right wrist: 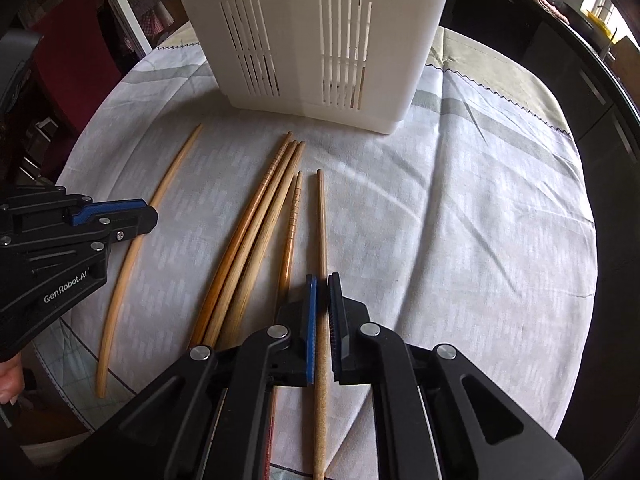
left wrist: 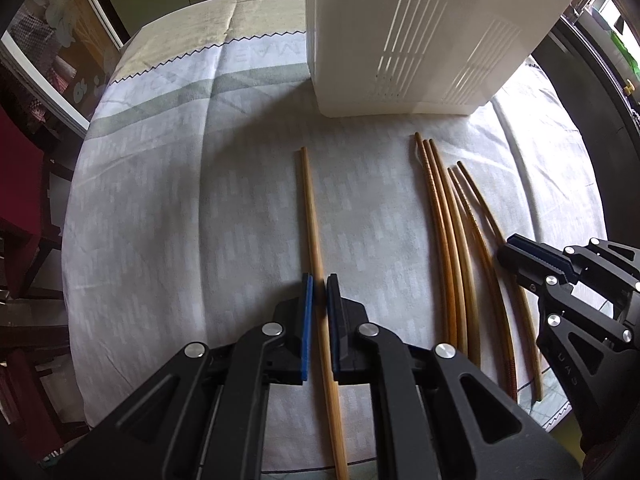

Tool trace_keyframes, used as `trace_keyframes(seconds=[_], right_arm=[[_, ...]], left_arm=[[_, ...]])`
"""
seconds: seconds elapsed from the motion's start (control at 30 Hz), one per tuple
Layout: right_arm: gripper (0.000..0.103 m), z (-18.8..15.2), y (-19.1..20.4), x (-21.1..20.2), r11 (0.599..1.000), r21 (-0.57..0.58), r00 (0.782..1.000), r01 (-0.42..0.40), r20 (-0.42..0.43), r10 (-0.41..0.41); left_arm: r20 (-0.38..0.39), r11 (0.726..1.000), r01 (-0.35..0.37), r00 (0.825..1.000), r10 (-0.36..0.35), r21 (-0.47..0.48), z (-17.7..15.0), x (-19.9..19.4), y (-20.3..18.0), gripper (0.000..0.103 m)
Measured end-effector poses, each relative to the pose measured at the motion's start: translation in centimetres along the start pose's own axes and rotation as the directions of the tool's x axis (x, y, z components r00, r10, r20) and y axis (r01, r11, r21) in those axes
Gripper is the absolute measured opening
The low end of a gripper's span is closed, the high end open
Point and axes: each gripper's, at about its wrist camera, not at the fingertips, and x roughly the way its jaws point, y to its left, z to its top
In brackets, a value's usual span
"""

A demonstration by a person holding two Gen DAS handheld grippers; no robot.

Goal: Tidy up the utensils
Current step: 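Grasp another wooden chopstick with each gripper from the table, then lift the held chopsticks toward the white holder with both grippers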

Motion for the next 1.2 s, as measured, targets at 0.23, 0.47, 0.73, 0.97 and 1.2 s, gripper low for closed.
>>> trace_keyframes(seconds=[0.23,0.47,0.73,0.97,1.2], right_arm=[[0.007,0.3,-2.3,-3.7,0.994,0.060,0.991,-0.086,0.104,0.080],[0.007,-0.8,-4.5,-9.9,0.986,0.098,0.957,-0.138,0.269,0.107],[0.007,-3.6,-5.9,-14.8,0.987,0.109,0.899,-0.114,0.435,0.056],[0.007,-6.1,-6.2,-16.1,0.990,0.102,0.866,-0.093,0.500,0.030],[0.007,-7.5,-6.1,-16.8,0.992,0.096,0.855,-0.080,0.518,0.019]], left_arm=[[0.040,0.999,0.043,0.998,-0.042,-0.020,-0.3,-2.1,1.1,0.006],[0.201,0.998,0.055,0.978,-0.054,0.002,-0.9,-8.2,1.8,0.006],[0.335,0.998,0.066,0.940,-0.067,0.015,-2.3,-13.4,1.7,0.006],[0.379,0.997,0.068,0.922,-0.072,0.023,-3.3,-15.3,1.7,0.006],[0.383,0.997,0.069,0.920,-0.079,0.039,-3.8,-15.8,1.6,0.006]])
